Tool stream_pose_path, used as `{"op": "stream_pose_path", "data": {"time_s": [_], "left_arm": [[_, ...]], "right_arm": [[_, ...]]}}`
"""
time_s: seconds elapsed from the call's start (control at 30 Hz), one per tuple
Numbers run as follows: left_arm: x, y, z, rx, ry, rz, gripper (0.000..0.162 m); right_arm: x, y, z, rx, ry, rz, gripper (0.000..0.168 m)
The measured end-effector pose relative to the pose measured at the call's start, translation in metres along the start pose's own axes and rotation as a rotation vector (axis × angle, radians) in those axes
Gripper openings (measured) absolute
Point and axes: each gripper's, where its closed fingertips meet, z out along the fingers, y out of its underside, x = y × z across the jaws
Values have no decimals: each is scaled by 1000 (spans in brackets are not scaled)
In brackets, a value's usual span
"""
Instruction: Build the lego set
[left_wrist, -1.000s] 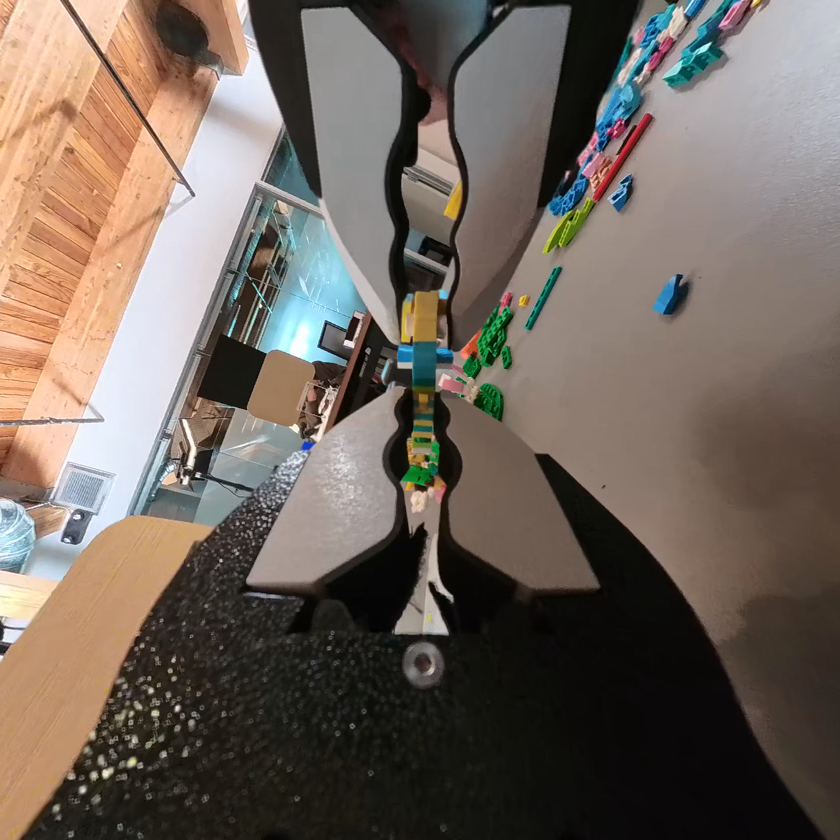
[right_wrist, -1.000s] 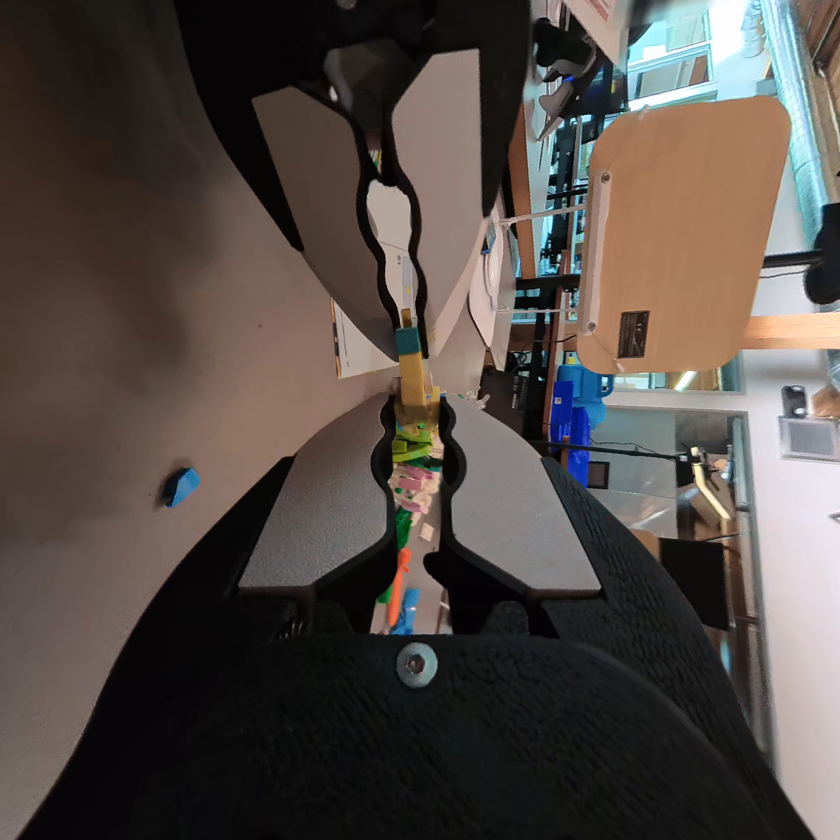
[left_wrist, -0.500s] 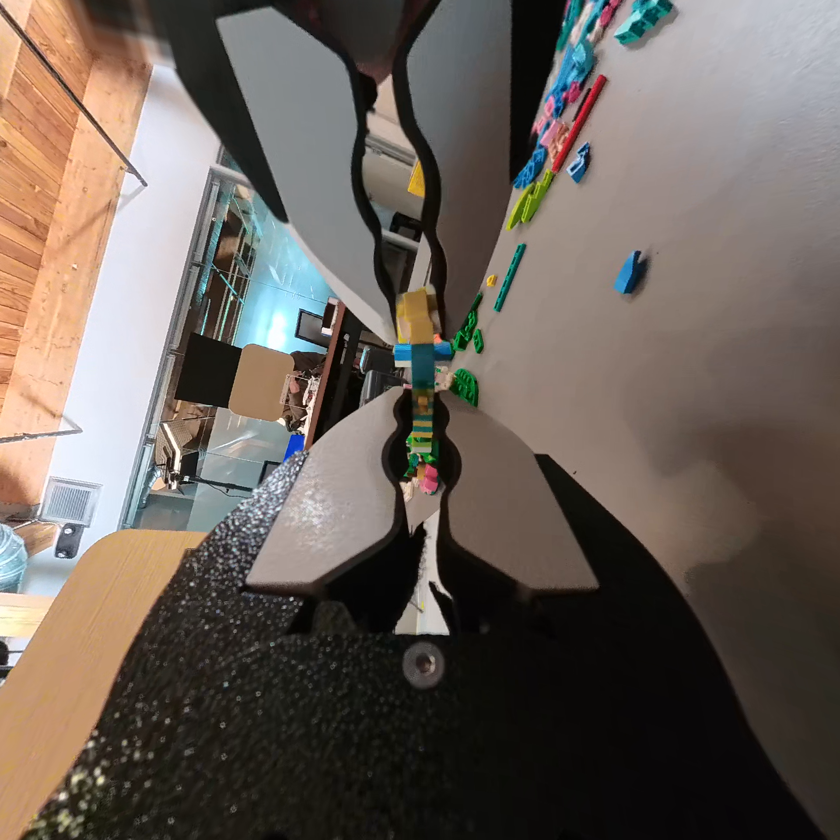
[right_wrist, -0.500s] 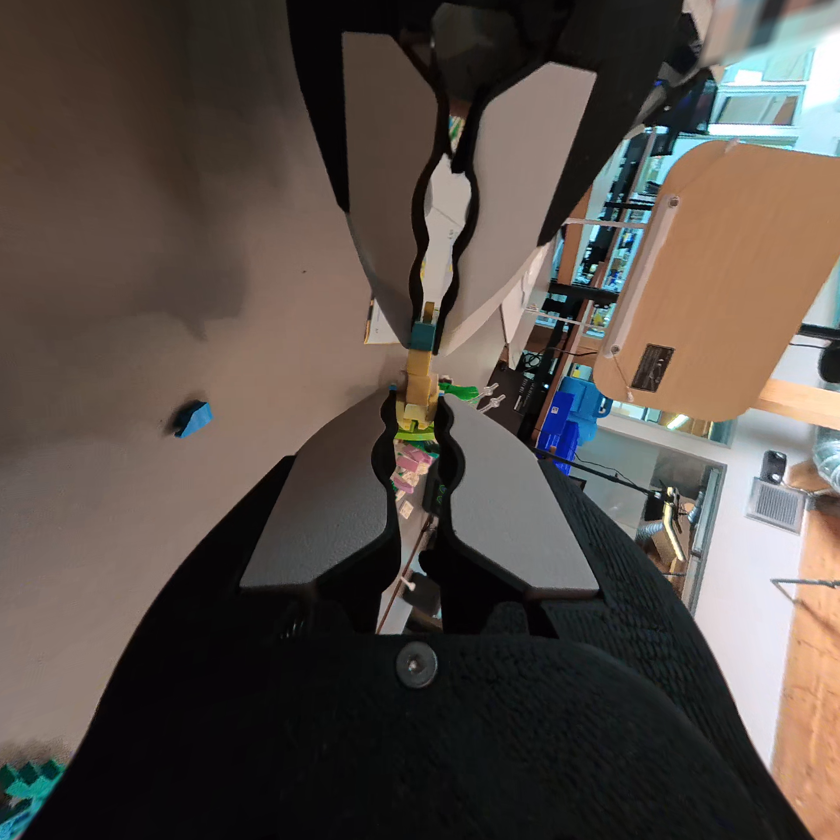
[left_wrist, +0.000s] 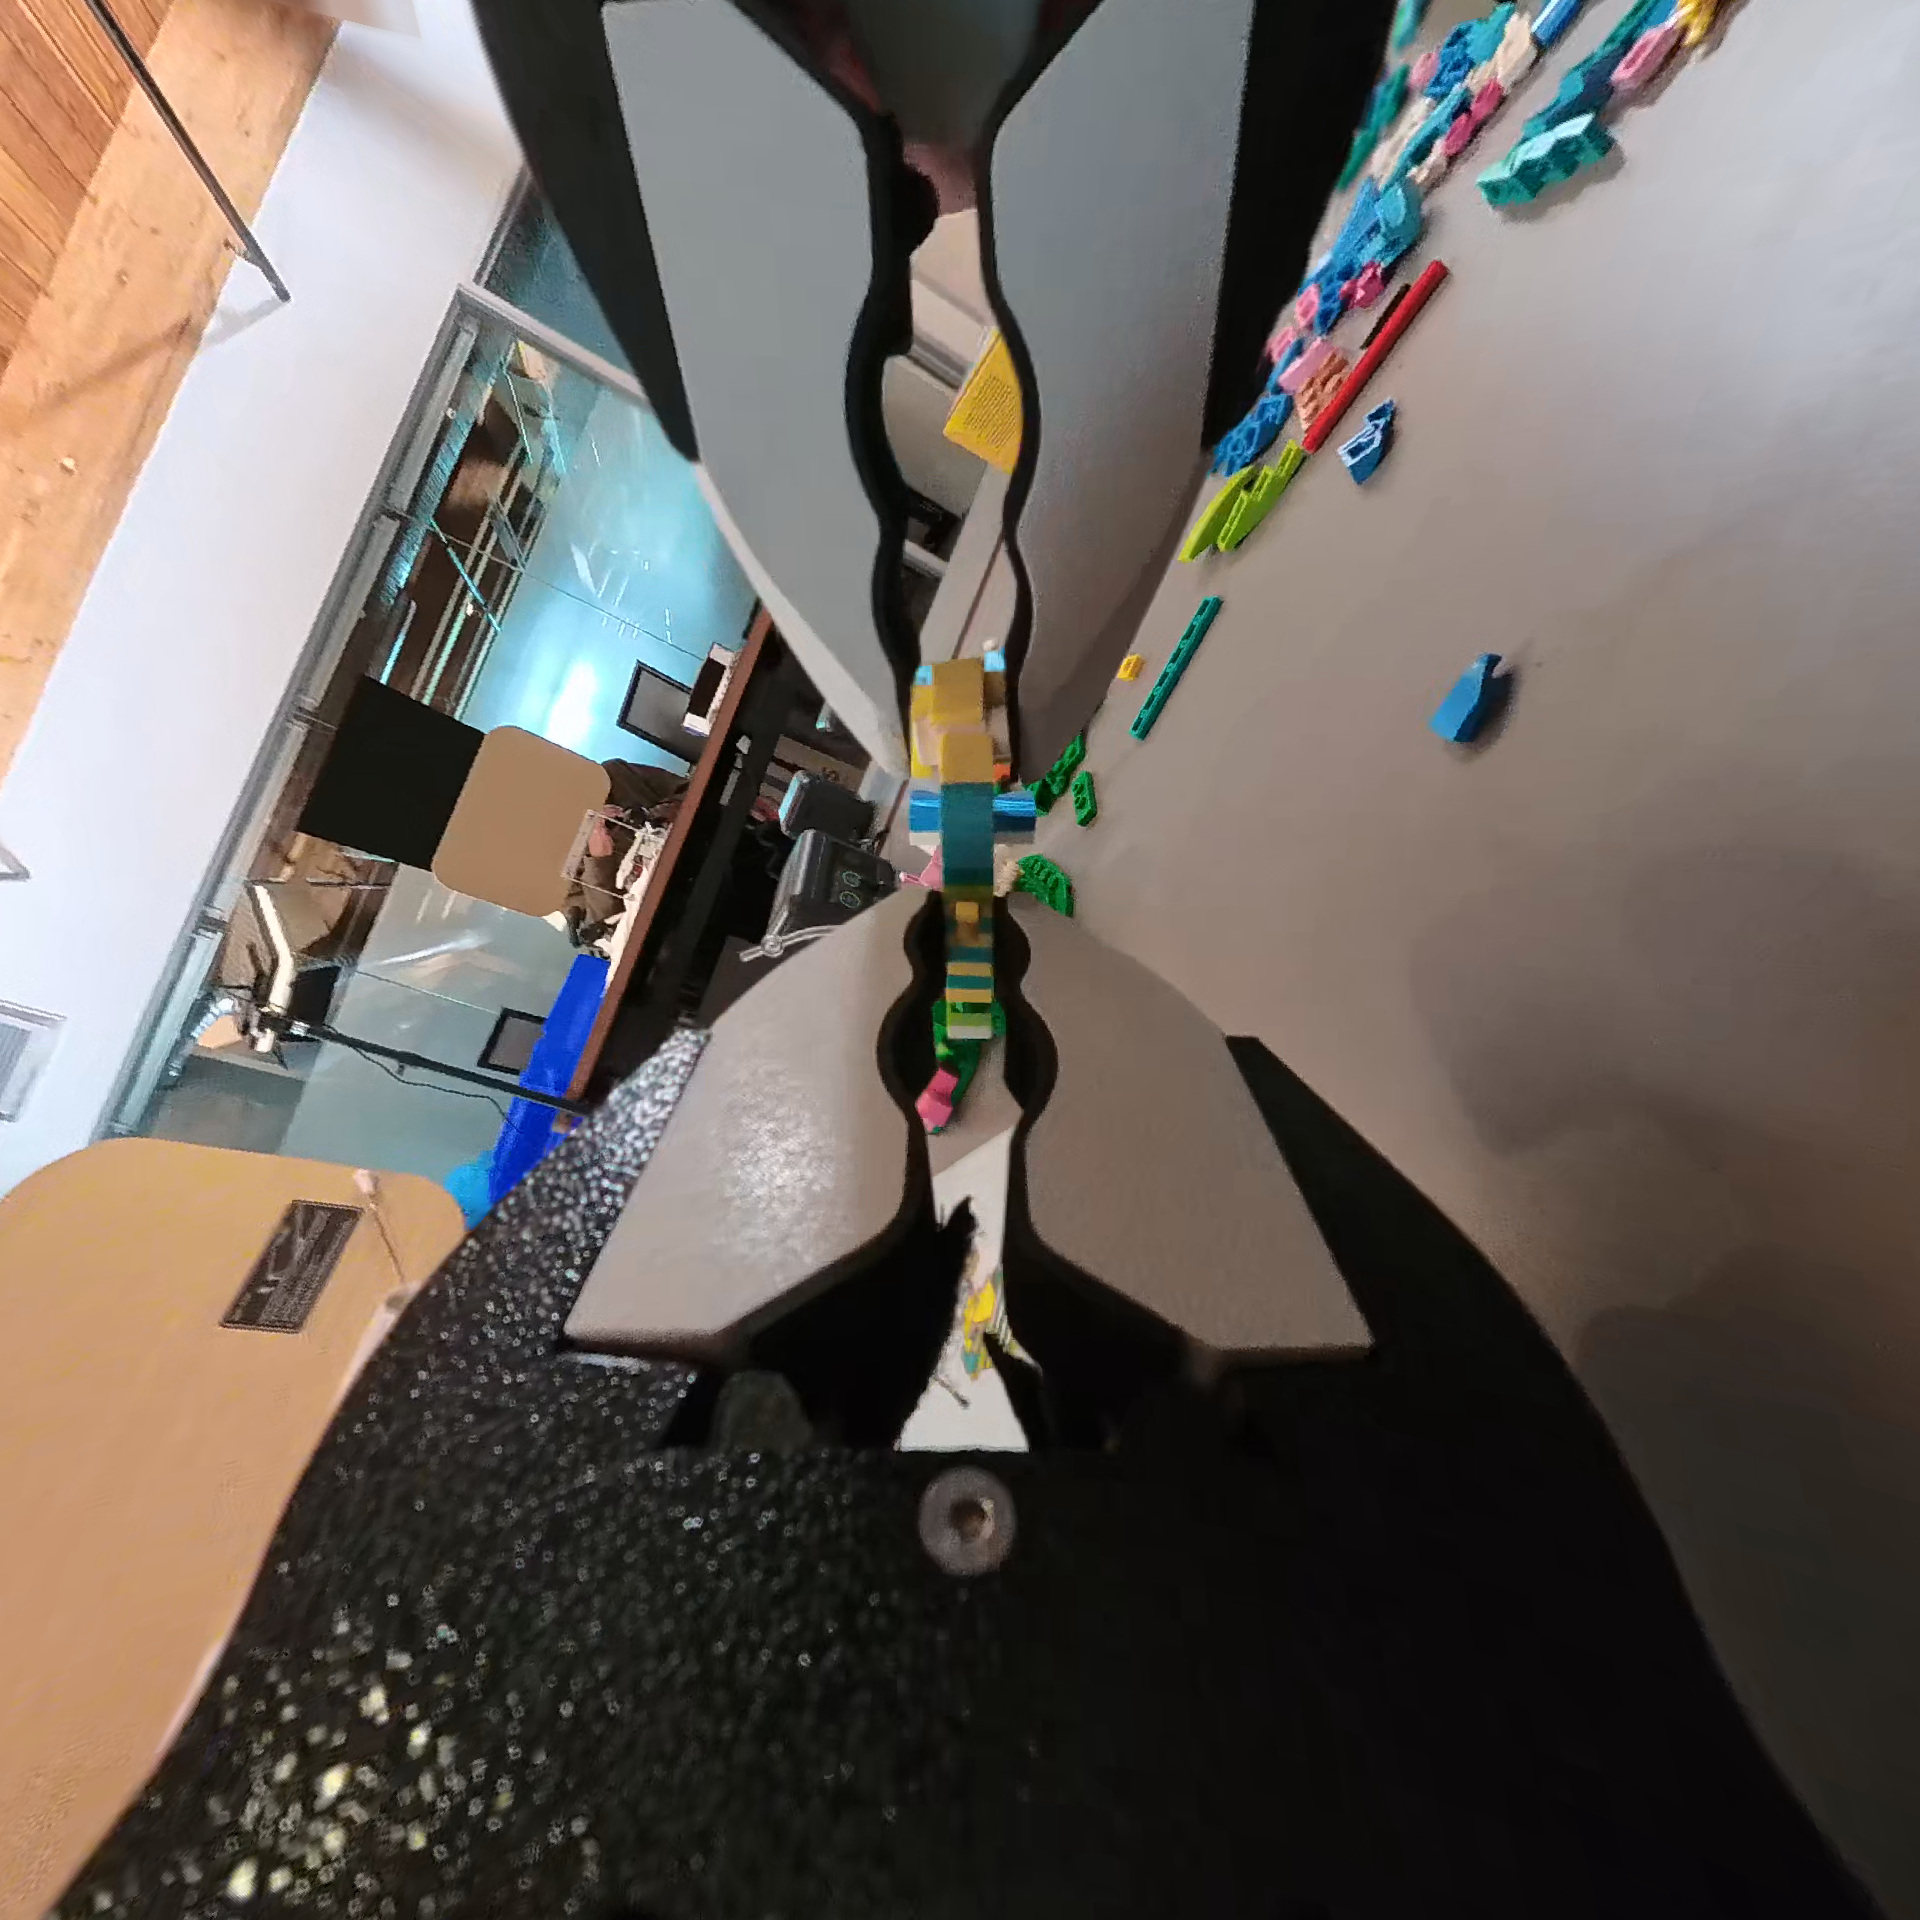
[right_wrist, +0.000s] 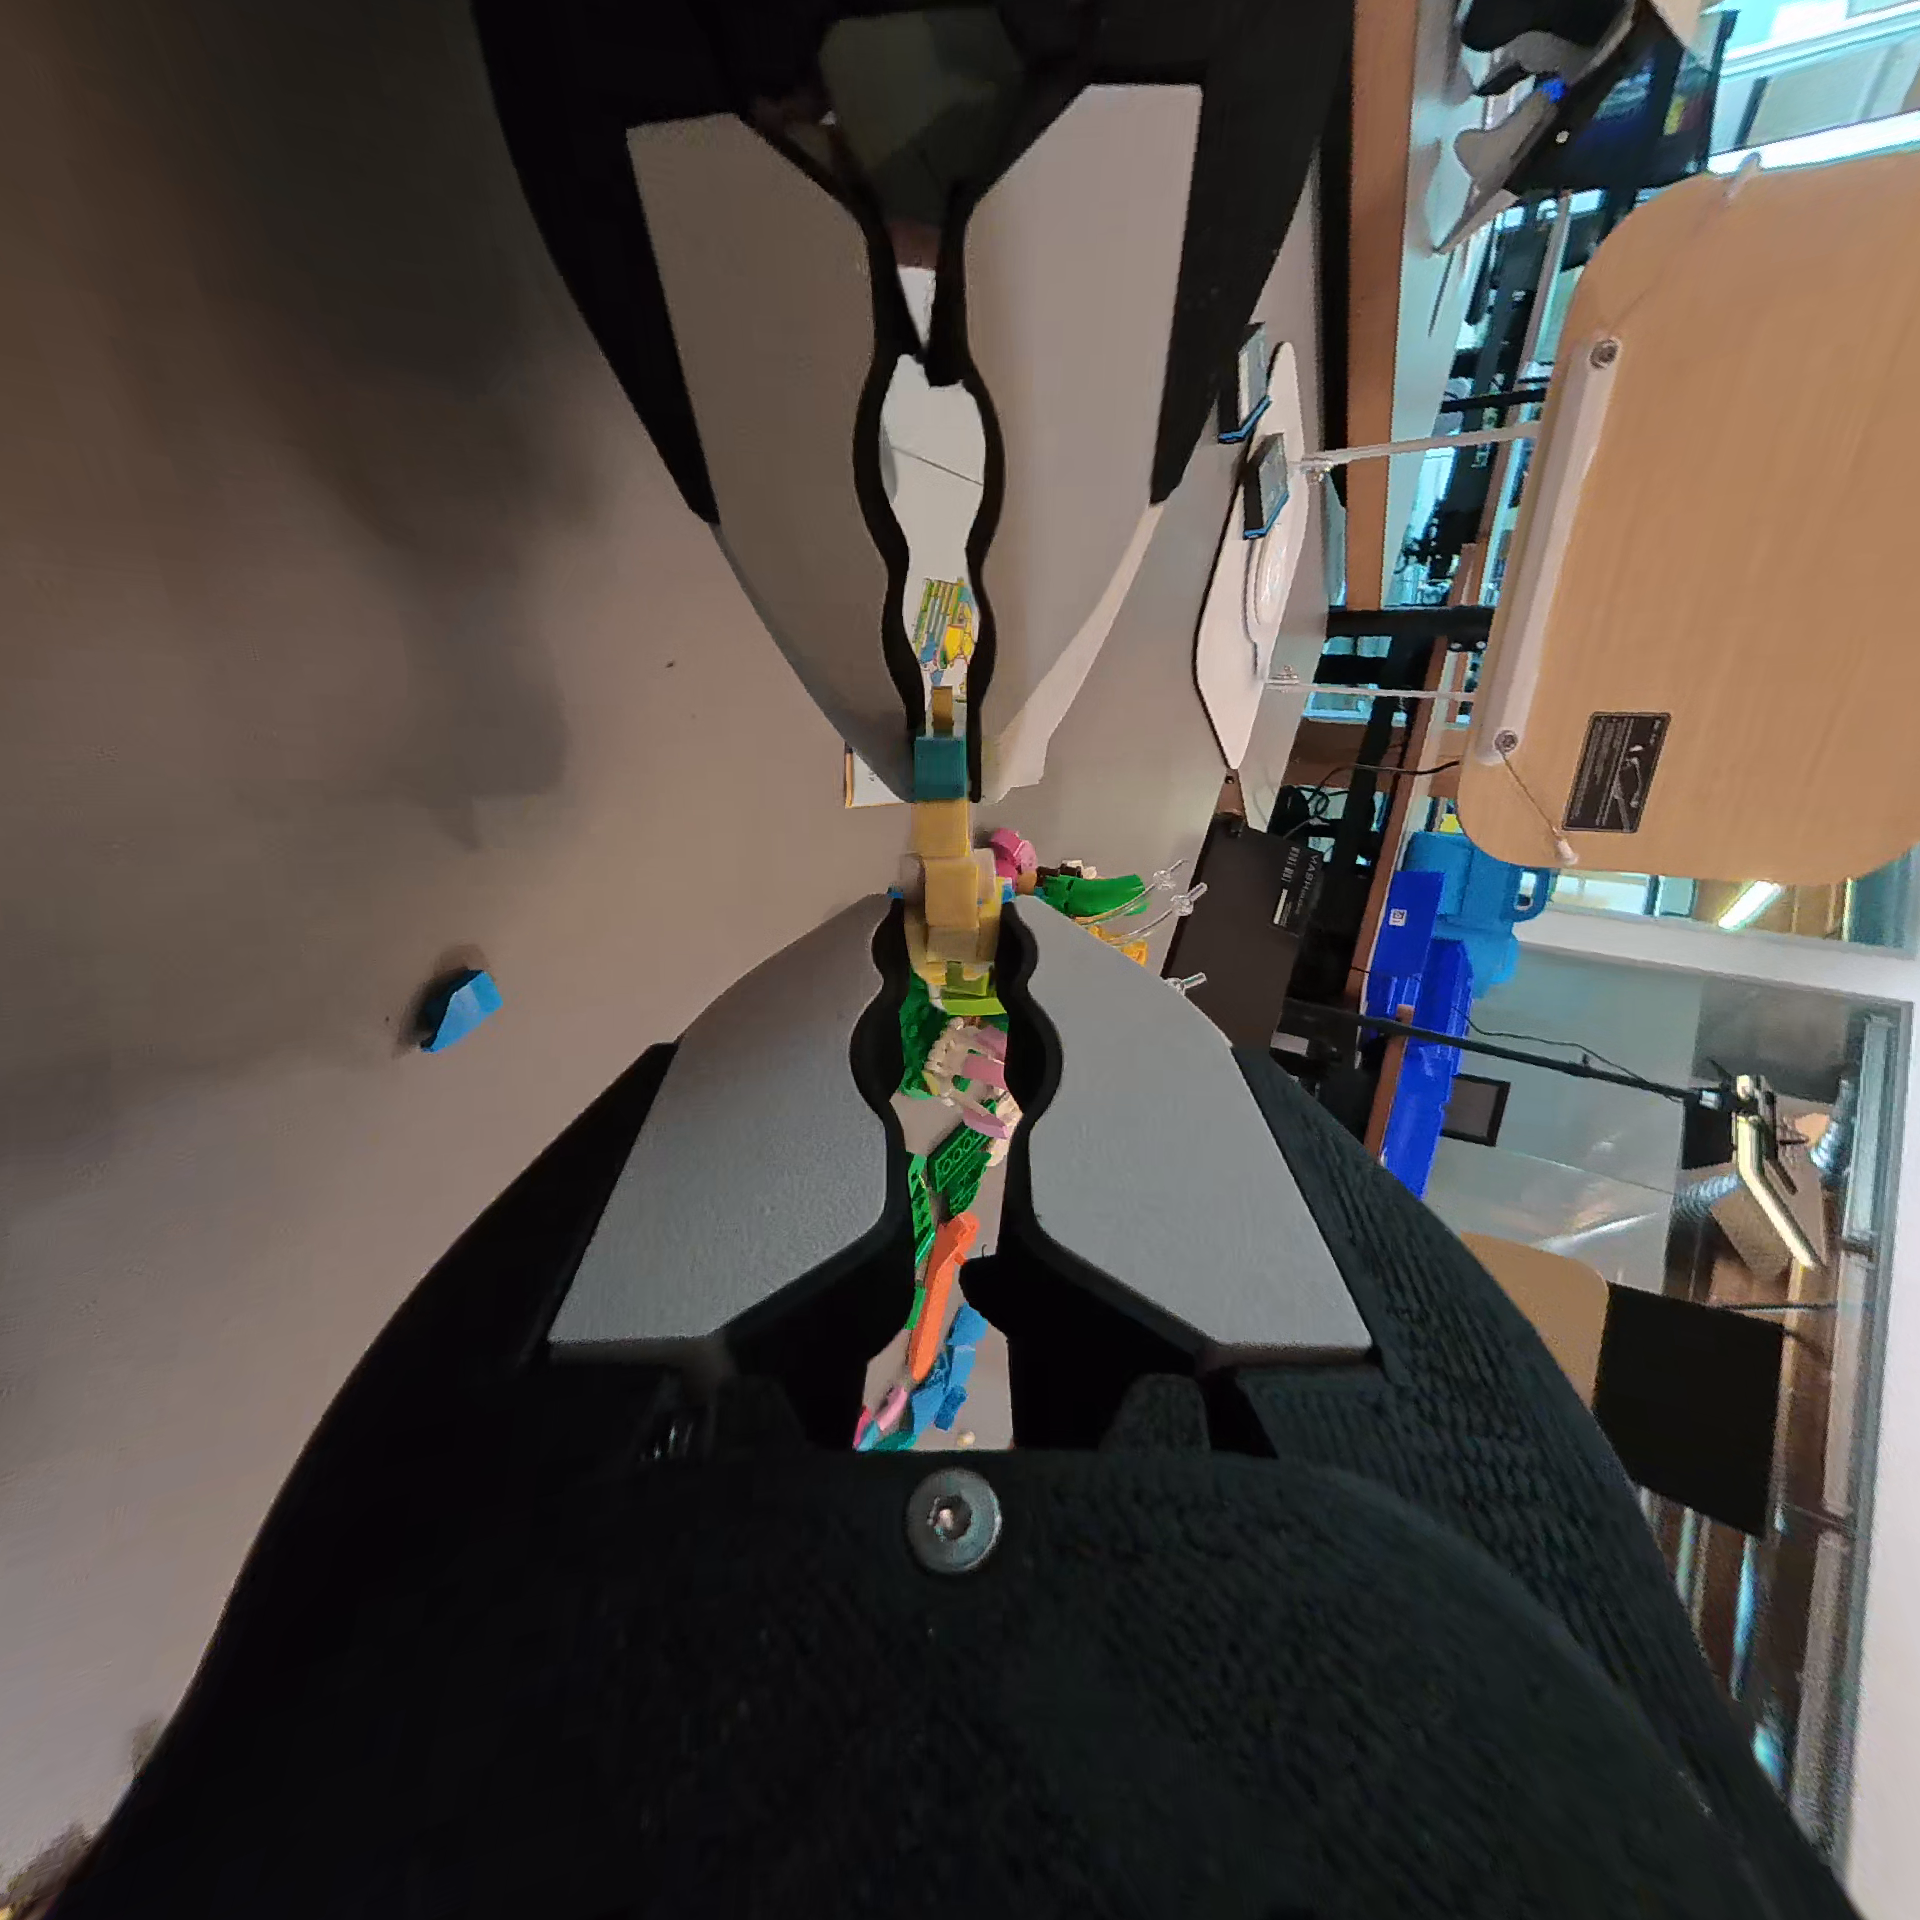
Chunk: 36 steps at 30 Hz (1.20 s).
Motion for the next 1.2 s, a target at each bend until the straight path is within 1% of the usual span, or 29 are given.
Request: {"op": "stream_pose_path", "data": {"time_s": [0.17, 0.27, 0.47, 0.57, 0.8, 0.87, 0.97, 1.03, 1.1, 1.2], "left_arm": [[0, 1, -1, -6, 53, -128, 8], [0, 3, -1, -18, 64, -141, 8], [0, 0, -4, 5, 67, -125, 8], [1, 0, -4, 5, 66, -89, 8], [7, 0, -4, 1, 74, 12, 9], [5, -2, -4, 13, 56, 15, 9], [0, -3, -3, 29, 26, -33, 9], [-5, -5, -3, 42, -20, -18, 9], [-6, -14, -6, 84, -54, 13, 8], [-4, -13, -6, 72, -27, 8, 8]], "right_arm": [[4, 0, 1, -19, 53, -9, 14], [6, -1, 2, -43, 70, -35, 14], [6, -3, 1, -2, 57, -46, 14], [5, -3, 2, -12, 55, -61, 15], [-1, -2, 1, -51, 79, -234, 15], [0, -2, 0, -43, 86, -211, 15], [4, -2, -2, -37, 100, -176, 15], [7, -3, -2, -31, 110, -159, 15], [7, -7, -2, -9, 102, -129, 15], [4, -8, 0, -4, 91, -127, 15]]}}
